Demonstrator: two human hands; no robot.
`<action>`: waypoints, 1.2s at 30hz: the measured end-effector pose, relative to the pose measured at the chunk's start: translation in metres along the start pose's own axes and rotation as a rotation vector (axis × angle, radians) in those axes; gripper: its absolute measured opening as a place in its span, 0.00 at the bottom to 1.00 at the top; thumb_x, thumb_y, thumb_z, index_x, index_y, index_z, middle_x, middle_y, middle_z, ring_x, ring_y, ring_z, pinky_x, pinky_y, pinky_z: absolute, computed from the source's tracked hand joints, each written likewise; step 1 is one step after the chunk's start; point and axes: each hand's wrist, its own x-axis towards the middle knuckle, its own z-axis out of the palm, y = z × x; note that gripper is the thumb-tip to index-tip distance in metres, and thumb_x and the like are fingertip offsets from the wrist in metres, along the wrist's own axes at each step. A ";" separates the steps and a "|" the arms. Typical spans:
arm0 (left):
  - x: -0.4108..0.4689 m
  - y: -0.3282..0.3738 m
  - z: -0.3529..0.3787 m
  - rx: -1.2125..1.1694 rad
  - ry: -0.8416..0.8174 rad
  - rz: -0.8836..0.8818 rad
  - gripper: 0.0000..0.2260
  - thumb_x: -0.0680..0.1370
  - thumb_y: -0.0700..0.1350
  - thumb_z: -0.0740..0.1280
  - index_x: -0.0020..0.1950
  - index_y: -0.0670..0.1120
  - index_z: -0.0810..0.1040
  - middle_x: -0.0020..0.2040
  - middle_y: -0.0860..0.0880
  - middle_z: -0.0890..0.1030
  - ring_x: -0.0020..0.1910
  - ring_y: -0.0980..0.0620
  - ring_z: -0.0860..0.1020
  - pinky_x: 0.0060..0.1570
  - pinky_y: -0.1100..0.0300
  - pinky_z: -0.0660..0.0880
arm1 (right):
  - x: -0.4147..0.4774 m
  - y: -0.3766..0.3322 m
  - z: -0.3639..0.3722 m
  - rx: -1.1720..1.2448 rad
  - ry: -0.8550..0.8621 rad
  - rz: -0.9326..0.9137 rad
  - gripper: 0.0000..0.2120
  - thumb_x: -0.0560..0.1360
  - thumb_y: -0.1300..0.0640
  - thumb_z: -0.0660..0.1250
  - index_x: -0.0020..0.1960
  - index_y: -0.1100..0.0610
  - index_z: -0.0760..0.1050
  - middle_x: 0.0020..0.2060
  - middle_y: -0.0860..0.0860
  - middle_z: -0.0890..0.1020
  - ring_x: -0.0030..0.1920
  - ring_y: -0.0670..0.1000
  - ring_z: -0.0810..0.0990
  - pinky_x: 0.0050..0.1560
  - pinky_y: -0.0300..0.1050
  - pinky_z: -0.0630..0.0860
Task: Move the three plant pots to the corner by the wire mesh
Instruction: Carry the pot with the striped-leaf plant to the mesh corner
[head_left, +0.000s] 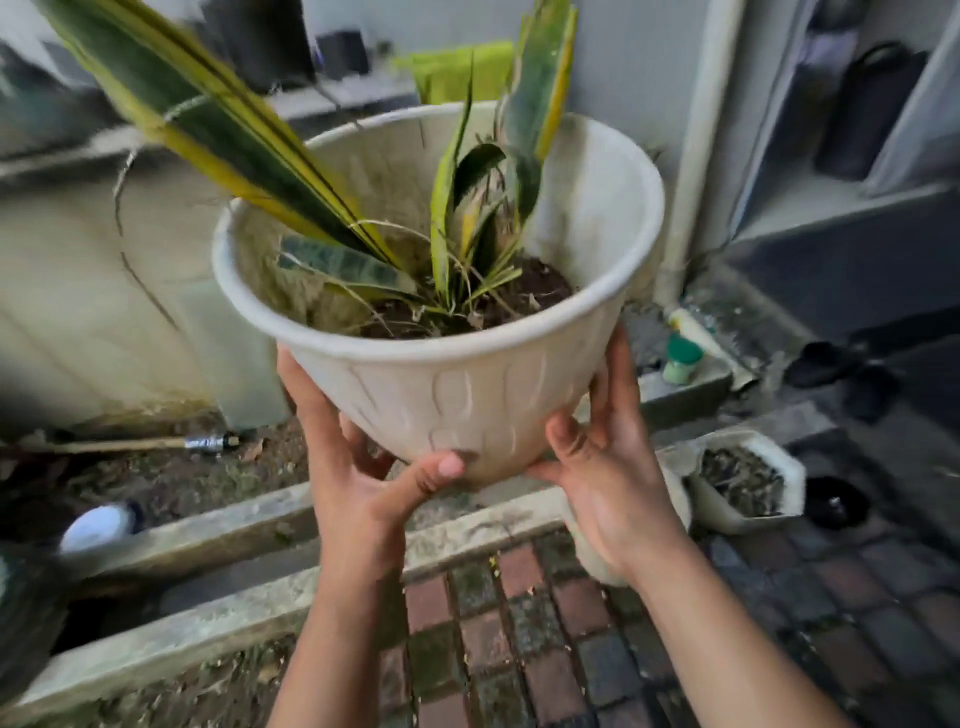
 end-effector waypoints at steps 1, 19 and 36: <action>0.012 0.035 0.009 -0.001 -0.011 -0.017 0.69 0.58 0.61 0.88 0.87 0.53 0.49 0.85 0.43 0.64 0.80 0.39 0.70 0.78 0.33 0.70 | 0.003 -0.038 0.017 -0.023 0.026 -0.008 0.44 0.64 0.41 0.84 0.71 0.20 0.64 0.73 0.28 0.73 0.74 0.47 0.76 0.61 0.73 0.80; -0.047 0.505 0.176 -0.281 -0.702 0.247 0.60 0.62 0.66 0.85 0.82 0.74 0.47 0.87 0.57 0.57 0.86 0.41 0.58 0.83 0.32 0.57 | -0.250 -0.556 0.259 -0.464 0.713 -0.316 0.50 0.69 0.47 0.76 0.82 0.32 0.52 0.68 0.29 0.78 0.68 0.40 0.80 0.54 0.64 0.85; -0.433 0.700 0.285 -0.946 -1.394 -0.041 0.60 0.59 0.56 0.88 0.80 0.77 0.53 0.87 0.58 0.60 0.84 0.44 0.66 0.76 0.34 0.71 | -0.667 -0.676 0.340 -0.680 1.410 -0.744 0.44 0.66 0.38 0.82 0.74 0.23 0.63 0.73 0.36 0.76 0.74 0.49 0.77 0.61 0.69 0.82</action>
